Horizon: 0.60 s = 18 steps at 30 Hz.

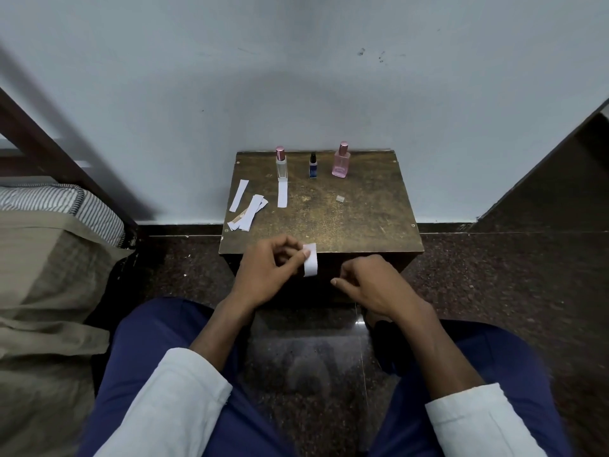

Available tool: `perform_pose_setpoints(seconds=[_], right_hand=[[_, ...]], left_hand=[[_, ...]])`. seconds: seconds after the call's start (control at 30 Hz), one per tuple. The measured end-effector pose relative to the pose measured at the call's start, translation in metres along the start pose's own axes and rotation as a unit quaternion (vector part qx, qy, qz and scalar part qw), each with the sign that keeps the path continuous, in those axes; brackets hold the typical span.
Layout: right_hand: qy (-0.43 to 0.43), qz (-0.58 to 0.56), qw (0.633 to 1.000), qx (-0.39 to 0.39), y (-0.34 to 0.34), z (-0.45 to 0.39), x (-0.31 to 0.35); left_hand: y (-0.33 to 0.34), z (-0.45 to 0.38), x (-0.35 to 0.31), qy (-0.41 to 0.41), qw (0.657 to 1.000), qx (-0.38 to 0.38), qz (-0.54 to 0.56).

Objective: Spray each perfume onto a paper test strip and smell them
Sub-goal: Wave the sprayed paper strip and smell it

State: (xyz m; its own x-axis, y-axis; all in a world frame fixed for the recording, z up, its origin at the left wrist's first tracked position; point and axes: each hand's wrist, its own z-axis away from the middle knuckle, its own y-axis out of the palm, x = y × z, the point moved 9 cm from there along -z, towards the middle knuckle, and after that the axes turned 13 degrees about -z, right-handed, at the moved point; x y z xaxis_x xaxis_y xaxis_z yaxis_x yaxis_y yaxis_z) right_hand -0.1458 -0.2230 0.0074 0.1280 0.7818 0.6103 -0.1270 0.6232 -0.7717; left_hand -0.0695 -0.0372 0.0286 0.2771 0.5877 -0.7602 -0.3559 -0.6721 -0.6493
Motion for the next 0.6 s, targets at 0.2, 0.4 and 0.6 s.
perform_pose_setpoints(seconds=[0.2, 0.4, 0.6], right_hand=[[-0.018, 0.137, 0.990, 0.014, 0.011, 0.002, 0.023], [-0.036, 0.152, 0.988, -0.011, 0.004, 0.004, 0.036], [0.053, 0.190, 0.978, 0.068, 0.020, 0.008, 0.015]], left_hand=[[-0.017, 0.007, -0.016, -0.026, 0.919, 0.014, 0.394], [-0.018, 0.012, -0.006, -0.057, 0.921, 0.037, 0.384], [-0.010, 0.017, 0.020, -0.164, 0.967, 0.002, 0.196]])
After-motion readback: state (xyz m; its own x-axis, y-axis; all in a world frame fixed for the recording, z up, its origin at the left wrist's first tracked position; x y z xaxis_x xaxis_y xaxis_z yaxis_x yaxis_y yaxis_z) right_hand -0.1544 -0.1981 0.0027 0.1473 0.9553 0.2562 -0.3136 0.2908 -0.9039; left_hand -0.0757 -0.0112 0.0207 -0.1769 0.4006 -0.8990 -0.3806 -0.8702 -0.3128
